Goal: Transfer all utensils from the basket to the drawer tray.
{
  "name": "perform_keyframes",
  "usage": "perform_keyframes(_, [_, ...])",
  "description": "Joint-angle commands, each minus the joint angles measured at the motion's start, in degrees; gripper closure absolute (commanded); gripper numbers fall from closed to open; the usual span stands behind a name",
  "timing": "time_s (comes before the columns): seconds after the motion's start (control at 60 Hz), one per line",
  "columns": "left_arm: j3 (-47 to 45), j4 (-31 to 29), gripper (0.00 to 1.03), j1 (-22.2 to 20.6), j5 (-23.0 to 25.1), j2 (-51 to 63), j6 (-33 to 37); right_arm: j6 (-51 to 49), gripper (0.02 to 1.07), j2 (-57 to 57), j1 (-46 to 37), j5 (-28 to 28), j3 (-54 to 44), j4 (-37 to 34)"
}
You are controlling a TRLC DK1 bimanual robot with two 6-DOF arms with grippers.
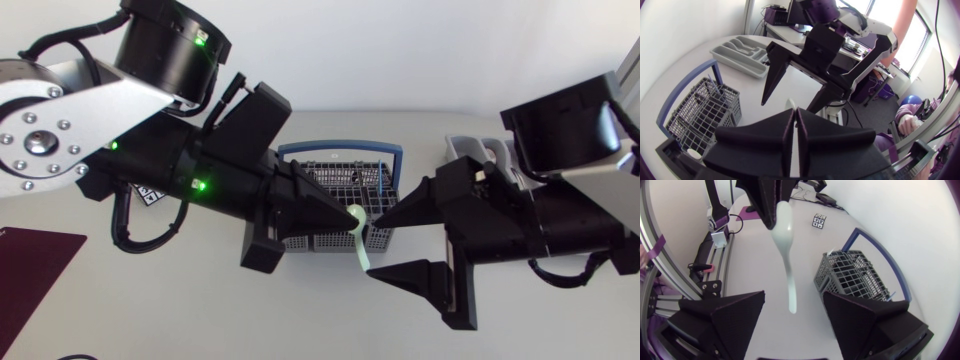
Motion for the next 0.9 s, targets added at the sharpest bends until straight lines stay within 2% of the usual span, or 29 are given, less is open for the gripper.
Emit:
perform_keyframes(0.0, [0.4, -0.9, 1.0, -0.5, 1.0, 0.8, 1.5, 2.3, 0.33, 1.5, 1.2, -1.3, 2.0, 0.9])
perform_keyframes(0.15, [0.0, -1.2, 1.0, -0.6, 1.6, 0.8, 2.0, 3.8, 0.58, 2.3, 3.5, -1.6, 3.0, 1.6])
perform_keyframes(0.283, [-0.3, -1.3, 1.0, -0.7, 2.3, 0.8, 2.2, 3.9, 0.67, 2.9, 3.8, -1.8, 3.0, 1.6])
perform_keyframes(0.483, [-0.3, -2.7, 1.0, -0.6, 2.8, 0.7, 3.8, 3.8, 0.92, 3.4, 4.0, -2.7, 2.9, 1.7])
perform_keyframes(0.75, [0.0, -4.2, 1.0, -0.5, 5.5, 0.9, 4.8, 3.3, 0.99, 4.6, 4.7, -4.9, 2.2, 0.6])
perform_keyframes(0.883, [0.0, -4.3, 1.0, 0.1, 5.4, 0.9, 4.9, 2.9, 1.0, 4.7, 4.7, -5.0, 2.1, -0.1])
